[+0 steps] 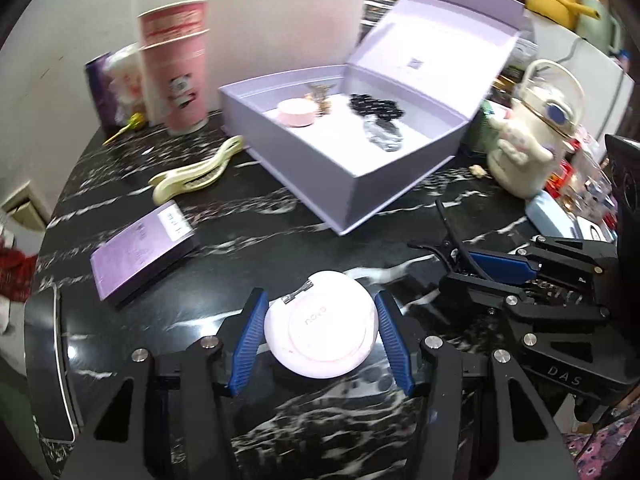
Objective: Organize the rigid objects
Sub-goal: 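Grasp the round pink compact off the card with the left gripper and lift, then carry the pink compact with the left gripper over the lilac box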
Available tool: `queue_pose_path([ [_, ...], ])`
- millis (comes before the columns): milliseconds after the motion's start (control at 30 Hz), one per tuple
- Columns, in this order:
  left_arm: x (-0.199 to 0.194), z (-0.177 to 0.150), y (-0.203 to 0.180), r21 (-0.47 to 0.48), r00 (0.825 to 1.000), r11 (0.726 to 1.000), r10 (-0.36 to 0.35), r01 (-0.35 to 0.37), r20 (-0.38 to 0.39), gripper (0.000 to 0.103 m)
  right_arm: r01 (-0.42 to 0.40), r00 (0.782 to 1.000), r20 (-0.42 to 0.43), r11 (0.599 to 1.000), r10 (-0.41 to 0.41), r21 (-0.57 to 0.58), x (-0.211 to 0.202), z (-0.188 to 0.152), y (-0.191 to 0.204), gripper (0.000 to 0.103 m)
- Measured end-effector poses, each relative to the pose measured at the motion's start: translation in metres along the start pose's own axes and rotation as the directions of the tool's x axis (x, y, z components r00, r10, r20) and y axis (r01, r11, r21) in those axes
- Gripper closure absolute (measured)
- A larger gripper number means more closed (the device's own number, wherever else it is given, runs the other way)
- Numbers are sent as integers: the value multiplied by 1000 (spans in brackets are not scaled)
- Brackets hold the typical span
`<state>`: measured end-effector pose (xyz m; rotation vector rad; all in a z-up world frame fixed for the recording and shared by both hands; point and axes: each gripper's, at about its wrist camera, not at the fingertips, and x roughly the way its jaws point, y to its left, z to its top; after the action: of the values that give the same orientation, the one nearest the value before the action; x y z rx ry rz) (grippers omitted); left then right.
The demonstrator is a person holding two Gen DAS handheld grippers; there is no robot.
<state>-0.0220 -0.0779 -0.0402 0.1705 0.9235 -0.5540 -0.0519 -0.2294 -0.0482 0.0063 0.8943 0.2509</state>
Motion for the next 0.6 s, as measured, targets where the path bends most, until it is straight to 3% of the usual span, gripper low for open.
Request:
queue_pose_path([
  [600, -4, 26, -57, 138, 995, 986, -100, 95, 27, 49, 52, 998, 26, 991, -55, 126, -44, -24, -22, 79],
])
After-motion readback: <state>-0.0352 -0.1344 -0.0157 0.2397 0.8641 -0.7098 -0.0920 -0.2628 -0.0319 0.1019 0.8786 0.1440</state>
